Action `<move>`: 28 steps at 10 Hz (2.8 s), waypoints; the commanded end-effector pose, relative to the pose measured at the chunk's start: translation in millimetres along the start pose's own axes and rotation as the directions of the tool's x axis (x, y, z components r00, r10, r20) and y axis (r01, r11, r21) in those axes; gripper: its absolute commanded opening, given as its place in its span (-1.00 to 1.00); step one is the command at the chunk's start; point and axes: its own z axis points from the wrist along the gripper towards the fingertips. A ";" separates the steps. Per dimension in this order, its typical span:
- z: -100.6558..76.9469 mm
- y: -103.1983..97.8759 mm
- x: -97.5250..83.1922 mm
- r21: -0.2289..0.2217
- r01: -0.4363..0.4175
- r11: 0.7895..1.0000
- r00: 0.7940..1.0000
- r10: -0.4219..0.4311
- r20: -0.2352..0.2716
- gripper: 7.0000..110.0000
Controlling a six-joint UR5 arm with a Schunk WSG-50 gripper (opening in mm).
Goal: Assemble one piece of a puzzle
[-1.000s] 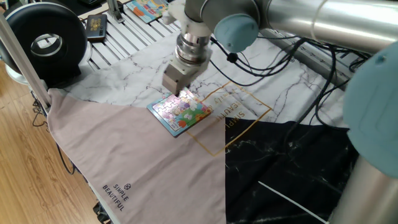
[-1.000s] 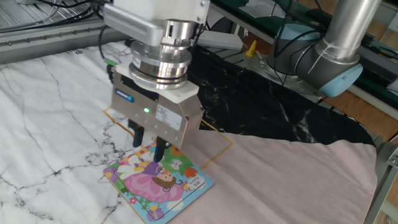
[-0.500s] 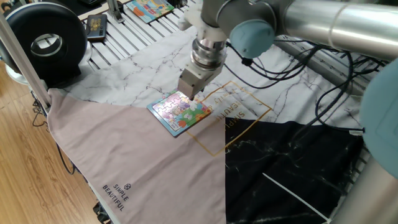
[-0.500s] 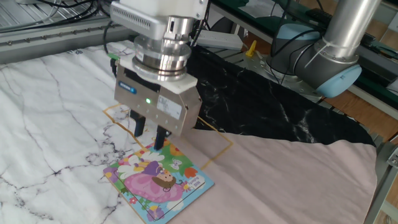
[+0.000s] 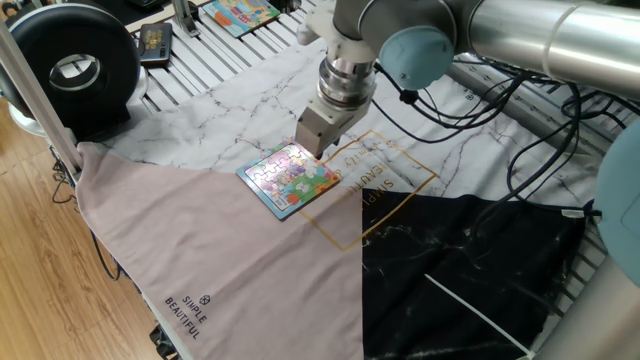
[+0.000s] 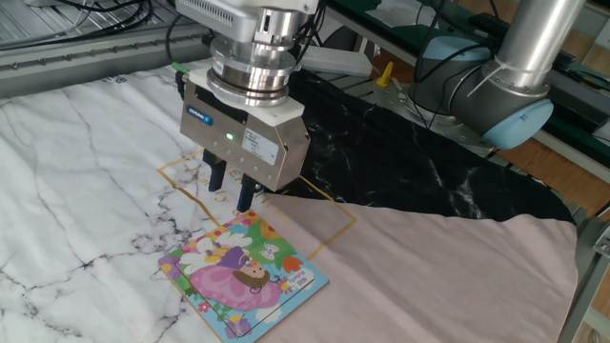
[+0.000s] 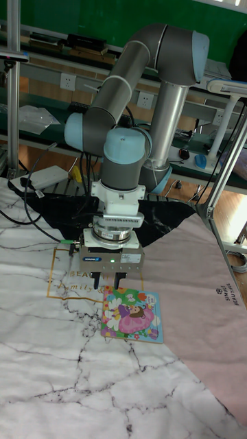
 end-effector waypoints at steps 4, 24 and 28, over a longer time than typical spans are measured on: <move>-0.8 35.7 -6.2 -0.138 0.073 0.988 0.997 -0.071 0.025 0.15; -4.0 8.2 -10.7 -0.025 -0.054 0.998 0.998 0.055 0.039 -1.00; -3.3 5.0 -7.8 -0.012 -0.045 0.999 0.999 0.045 0.029 -1.00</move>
